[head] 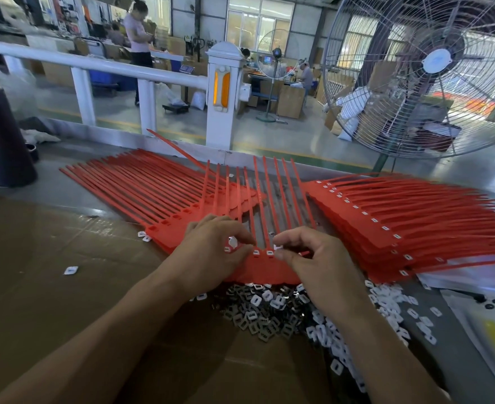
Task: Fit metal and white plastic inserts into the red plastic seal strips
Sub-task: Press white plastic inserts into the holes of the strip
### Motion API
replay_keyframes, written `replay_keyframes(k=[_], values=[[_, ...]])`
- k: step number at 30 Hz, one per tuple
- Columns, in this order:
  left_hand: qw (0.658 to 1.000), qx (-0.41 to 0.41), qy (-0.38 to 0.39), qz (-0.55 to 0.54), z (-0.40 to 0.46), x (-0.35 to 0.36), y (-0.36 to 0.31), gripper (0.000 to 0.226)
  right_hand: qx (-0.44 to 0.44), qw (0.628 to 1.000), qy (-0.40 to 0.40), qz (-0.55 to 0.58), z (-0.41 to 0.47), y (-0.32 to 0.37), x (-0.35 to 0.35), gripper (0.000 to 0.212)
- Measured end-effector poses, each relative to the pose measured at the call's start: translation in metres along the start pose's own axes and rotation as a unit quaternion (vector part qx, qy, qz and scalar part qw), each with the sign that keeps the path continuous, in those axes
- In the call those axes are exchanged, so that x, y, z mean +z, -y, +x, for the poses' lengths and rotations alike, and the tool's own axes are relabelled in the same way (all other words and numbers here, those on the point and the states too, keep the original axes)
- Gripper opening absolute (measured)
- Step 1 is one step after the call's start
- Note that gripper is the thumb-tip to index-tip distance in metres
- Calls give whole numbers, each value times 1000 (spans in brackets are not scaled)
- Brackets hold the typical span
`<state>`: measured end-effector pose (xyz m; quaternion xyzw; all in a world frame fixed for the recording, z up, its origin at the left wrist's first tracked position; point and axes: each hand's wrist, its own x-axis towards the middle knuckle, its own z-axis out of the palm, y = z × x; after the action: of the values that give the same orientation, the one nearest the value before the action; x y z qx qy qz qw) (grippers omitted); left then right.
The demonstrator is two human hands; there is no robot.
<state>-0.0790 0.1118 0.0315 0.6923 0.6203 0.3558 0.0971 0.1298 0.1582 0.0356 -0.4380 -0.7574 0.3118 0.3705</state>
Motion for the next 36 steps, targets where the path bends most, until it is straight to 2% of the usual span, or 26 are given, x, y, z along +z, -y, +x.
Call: replay_keyframes(k=[5, 17, 25, 36], values=[[999, 0, -5, -46, 0, 0, -3, 5, -21, 999, 5, 35, 0, 0, 6, 23], [995, 29, 2, -96, -1, 6, -7, 5, -54, 997, 21, 52, -1, 0, 12, 20], [994, 10, 4, -111, 0, 7, -8, 4, -71, 995, 25, 60, -2, 5, 12, 30], [993, 27, 3, -111, -1, 4, -9, 6, -49, 997, 22, 63, -2, 7, 12, 18]])
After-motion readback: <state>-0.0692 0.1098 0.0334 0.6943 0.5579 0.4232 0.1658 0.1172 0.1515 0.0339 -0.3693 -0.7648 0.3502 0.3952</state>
